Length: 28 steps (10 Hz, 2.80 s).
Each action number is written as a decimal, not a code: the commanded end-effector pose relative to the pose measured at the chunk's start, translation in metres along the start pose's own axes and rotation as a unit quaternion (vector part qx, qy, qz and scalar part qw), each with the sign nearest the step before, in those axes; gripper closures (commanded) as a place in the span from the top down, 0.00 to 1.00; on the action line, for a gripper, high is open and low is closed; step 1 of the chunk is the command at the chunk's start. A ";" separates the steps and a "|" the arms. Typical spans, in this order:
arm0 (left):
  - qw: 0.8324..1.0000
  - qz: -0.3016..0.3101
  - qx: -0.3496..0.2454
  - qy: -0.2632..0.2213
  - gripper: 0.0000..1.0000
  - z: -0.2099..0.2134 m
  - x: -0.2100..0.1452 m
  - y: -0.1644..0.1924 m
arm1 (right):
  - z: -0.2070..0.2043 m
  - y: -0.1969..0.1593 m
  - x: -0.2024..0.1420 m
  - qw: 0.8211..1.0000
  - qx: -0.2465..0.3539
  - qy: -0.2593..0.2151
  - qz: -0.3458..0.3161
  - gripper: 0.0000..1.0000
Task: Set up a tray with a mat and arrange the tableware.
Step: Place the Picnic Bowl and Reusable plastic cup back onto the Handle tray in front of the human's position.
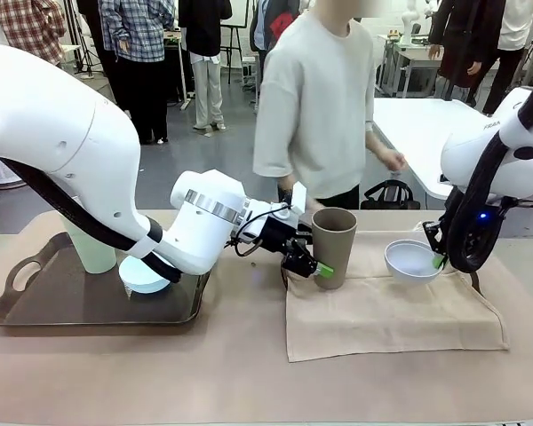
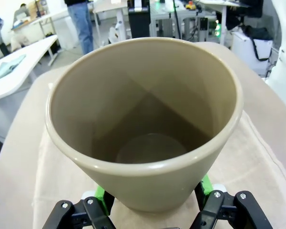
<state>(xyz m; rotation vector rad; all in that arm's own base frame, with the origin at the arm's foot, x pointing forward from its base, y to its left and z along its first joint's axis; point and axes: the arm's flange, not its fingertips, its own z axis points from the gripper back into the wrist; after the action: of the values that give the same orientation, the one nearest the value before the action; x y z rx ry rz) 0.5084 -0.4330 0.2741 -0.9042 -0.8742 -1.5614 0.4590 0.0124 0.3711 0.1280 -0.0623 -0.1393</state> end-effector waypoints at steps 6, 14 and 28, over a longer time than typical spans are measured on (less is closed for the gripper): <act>0.999 -0.030 -0.012 0.003 1.00 0.005 0.006 0.000 | -0.013 -0.008 0.011 1.000 -0.009 0.000 -0.004 1.00; 0.969 0.135 0.029 0.202 1.00 0.068 0.046 -0.031 | 0.068 -0.033 -0.027 0.999 -0.024 -0.027 -0.002 0.68; 0.753 0.314 0.321 0.481 1.00 0.201 0.182 -0.138 | 0.135 0.008 -0.077 0.998 -0.030 -0.028 0.048 0.68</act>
<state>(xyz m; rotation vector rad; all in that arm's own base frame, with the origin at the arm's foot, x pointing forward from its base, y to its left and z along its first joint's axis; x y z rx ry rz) 0.3755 -0.3122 0.5108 0.1817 -0.2010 -0.8685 0.3687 0.0163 0.5066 0.0796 -0.1317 -0.0339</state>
